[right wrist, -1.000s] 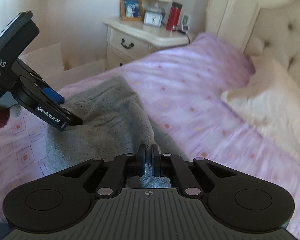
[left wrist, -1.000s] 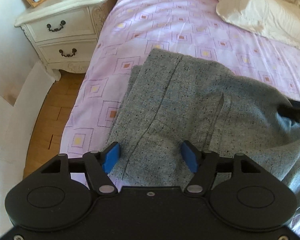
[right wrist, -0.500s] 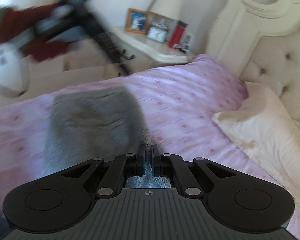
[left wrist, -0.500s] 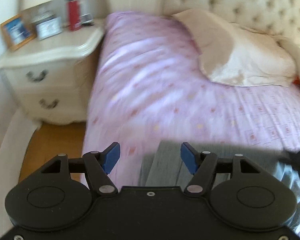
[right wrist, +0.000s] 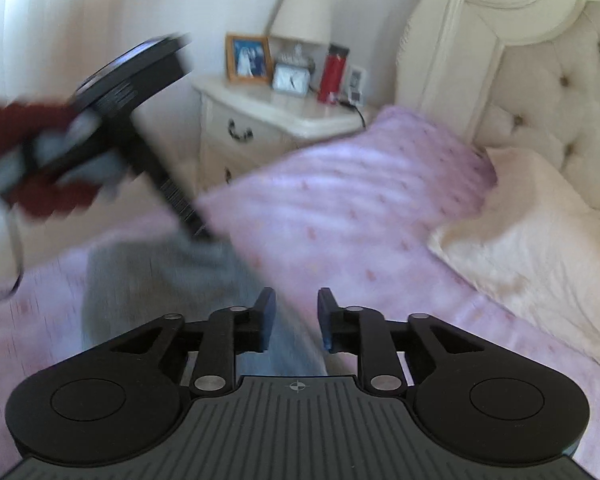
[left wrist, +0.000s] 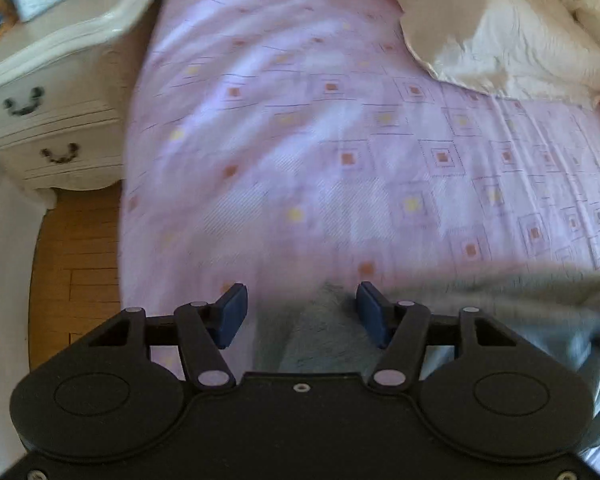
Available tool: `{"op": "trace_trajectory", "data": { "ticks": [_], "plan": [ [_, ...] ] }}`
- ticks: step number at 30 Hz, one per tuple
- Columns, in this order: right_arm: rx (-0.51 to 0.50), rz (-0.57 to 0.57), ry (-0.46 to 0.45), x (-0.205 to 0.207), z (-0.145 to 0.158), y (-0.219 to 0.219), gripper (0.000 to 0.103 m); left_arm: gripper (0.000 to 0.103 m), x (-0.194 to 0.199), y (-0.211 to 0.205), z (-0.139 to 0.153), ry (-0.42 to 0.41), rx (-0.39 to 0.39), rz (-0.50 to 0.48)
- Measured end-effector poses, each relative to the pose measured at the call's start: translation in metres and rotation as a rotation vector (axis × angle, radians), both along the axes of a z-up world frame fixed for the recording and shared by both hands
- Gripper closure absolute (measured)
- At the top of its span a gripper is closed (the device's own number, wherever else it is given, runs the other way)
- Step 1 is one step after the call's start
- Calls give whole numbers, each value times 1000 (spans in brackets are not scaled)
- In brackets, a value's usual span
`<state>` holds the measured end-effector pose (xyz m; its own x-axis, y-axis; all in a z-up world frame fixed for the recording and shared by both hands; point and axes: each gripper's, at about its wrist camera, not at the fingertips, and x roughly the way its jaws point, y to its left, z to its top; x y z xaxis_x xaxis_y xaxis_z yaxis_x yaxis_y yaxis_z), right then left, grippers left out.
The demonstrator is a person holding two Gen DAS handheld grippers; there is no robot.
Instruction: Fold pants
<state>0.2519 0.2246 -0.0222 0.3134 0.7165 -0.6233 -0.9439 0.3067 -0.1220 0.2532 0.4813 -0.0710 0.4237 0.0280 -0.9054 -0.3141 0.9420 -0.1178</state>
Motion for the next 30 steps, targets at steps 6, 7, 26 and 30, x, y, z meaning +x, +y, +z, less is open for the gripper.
{"op": "trace_trajectory", "data": {
  "ticks": [6, 7, 26, 30],
  "plan": [
    [4, 136, 103, 14, -13, 62, 76, 43, -64, 7, 7, 27, 161, 139],
    [-11, 142, 122, 18, -19, 74, 76, 43, -74, 6, 8, 28, 181, 154],
    [22, 321, 222, 5, 1, 79, 95, 42, -132, -11, 34, -58, 159, 191],
    [66, 474, 135, -29, 26, 55, 95, 42, -112, 22, 46, -115, 191, 242]
  ]
}}
